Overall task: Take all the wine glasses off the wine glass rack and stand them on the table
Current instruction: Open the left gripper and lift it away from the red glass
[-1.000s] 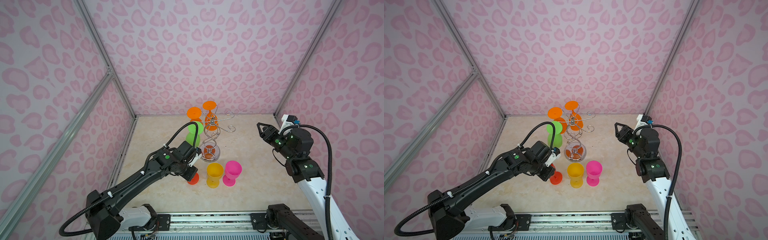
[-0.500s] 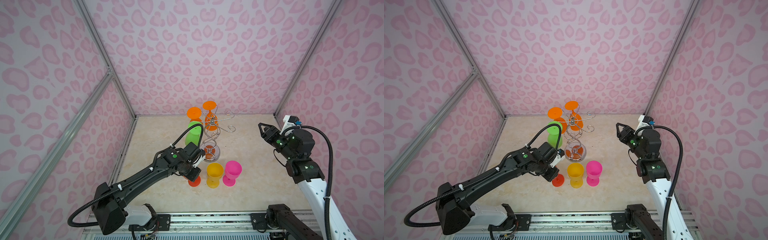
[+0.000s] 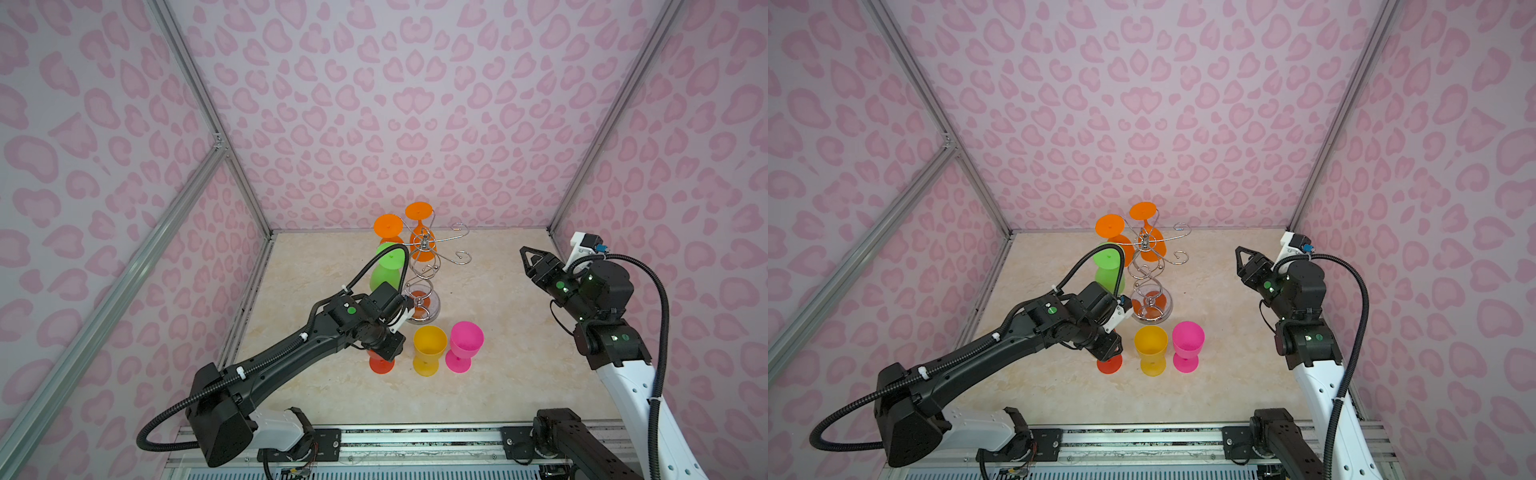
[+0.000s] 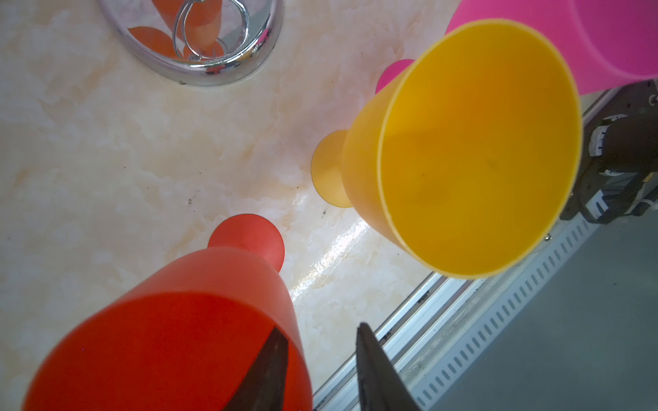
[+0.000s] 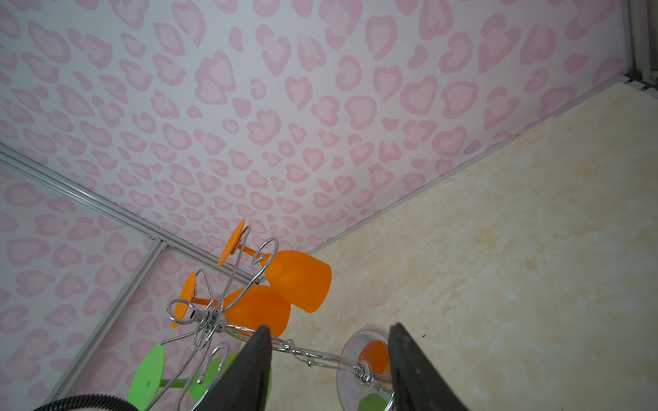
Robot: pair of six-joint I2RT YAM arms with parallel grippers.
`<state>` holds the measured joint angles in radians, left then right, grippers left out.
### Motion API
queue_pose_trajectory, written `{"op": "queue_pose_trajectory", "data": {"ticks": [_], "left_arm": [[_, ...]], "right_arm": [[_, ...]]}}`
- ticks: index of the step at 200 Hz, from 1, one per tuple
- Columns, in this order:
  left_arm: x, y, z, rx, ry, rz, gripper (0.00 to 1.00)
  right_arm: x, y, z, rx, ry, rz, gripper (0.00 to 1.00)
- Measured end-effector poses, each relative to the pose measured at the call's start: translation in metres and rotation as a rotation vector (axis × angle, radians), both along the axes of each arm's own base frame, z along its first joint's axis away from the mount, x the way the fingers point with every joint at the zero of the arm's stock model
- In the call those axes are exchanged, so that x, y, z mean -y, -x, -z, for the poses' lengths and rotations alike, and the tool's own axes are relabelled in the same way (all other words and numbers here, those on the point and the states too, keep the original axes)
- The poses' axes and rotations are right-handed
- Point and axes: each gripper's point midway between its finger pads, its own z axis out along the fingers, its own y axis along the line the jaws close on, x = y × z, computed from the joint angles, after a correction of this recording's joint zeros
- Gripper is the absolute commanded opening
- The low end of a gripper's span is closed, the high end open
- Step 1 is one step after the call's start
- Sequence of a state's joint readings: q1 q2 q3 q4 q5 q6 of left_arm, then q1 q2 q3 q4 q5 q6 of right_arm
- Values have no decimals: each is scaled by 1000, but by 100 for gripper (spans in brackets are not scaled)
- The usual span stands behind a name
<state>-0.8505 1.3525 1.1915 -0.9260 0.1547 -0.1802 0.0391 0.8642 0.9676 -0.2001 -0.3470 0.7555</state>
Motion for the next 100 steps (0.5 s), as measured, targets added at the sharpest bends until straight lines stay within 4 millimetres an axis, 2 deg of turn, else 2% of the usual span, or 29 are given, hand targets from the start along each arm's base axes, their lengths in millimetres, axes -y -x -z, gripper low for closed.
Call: {"op": "queue_pose_trajectory", "data": {"ticks": [22,47,78,100], "left_arm": [[5,3,-25,31,74,13,42],[6,10,-73,108,207,33,42],[-2,19,-138,235,386,19,43],[-11,15,-171,303,492,-45,42]], "right_arm": [[1,1,1,-1,-3,1,54],[3,1,3,-5,-4,5,54],[4,1,10,-18,-14,4,54],[3,0,14,-22,-17,0,54]]}}
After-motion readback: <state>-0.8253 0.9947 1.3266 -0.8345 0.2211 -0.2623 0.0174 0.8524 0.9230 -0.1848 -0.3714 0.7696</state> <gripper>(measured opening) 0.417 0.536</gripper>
